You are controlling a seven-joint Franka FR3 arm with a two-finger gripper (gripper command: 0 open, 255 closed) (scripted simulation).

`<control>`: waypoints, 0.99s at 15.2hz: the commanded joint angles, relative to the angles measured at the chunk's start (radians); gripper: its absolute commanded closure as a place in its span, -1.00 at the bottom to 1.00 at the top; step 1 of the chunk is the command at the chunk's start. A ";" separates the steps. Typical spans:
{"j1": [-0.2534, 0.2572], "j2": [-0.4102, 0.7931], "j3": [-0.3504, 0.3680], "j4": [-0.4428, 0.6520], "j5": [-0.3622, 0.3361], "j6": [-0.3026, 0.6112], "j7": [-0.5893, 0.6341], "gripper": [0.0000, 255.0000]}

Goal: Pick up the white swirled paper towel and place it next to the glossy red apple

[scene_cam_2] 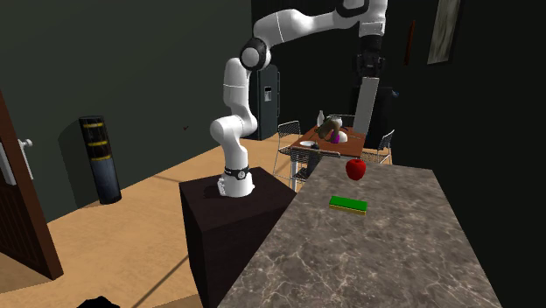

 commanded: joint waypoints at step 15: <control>0.101 0.117 0.053 -0.003 -0.063 0.081 0.156 1.00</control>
